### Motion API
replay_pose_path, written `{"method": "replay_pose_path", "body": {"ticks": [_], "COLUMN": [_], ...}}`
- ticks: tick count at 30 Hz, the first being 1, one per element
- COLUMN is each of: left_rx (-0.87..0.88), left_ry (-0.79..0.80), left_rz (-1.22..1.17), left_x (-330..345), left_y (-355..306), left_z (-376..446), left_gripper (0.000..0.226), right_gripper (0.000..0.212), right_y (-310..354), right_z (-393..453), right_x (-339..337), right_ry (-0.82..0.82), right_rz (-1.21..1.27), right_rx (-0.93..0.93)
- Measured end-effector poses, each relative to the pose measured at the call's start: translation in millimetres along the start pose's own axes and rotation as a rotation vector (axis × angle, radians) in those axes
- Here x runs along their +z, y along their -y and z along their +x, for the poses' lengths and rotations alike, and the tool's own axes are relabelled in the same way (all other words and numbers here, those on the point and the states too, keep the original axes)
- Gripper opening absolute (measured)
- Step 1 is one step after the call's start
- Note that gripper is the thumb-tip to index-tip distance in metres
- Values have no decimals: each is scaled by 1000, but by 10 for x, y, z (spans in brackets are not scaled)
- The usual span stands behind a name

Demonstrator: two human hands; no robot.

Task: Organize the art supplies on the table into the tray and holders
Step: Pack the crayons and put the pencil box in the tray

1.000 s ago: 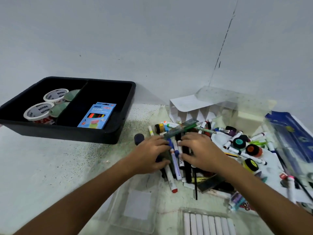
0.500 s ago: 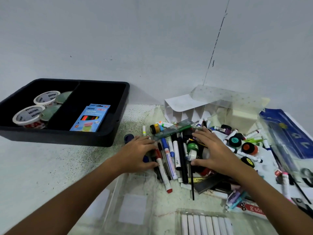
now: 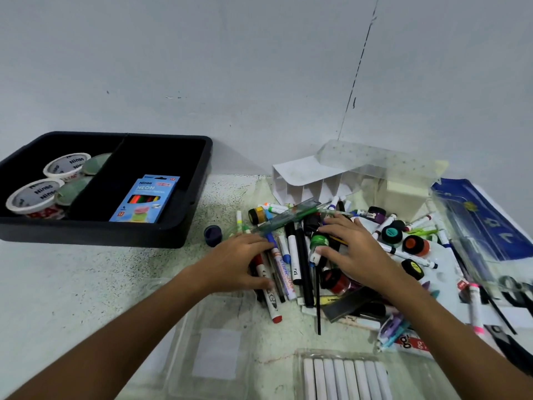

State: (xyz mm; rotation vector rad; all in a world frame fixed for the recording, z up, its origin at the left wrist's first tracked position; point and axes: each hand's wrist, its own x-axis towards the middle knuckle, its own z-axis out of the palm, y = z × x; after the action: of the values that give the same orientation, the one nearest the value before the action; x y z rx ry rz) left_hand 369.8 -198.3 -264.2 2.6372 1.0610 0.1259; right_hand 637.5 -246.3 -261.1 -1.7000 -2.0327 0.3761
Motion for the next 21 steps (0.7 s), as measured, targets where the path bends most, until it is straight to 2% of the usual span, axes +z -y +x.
{"method": "replay_pose_path", "body": {"ticks": [4, 6, 9, 14, 18, 21], "left_rx": [-25, -30, -32, -21, 0, 4], "left_ry": [45, 56, 64, 64, 39, 34], "left_rz": [-7, -5, -3, -6, -32, -44], "left_x": [-64, -67, -72, -64, -51, -27], "left_y": [45, 64, 91, 142, 191, 229], "left_z": [-43, -48, -50, -86, -133, -154], "left_gripper": [67, 67, 67, 66, 64, 66], "right_gripper": [23, 22, 26, 38, 36, 35], "right_y": [94, 182, 299, 514, 619, 643], "right_z": [37, 72, 167, 398, 507, 546], "right_x": [38, 56, 89, 179, 262, 288], "right_ry": [-178, -175, -63, 219, 334, 374], "right_rz": [17, 30, -37, -363, -520, -543], "right_rx": [-134, -166, -191, -193, -183, -159]}}
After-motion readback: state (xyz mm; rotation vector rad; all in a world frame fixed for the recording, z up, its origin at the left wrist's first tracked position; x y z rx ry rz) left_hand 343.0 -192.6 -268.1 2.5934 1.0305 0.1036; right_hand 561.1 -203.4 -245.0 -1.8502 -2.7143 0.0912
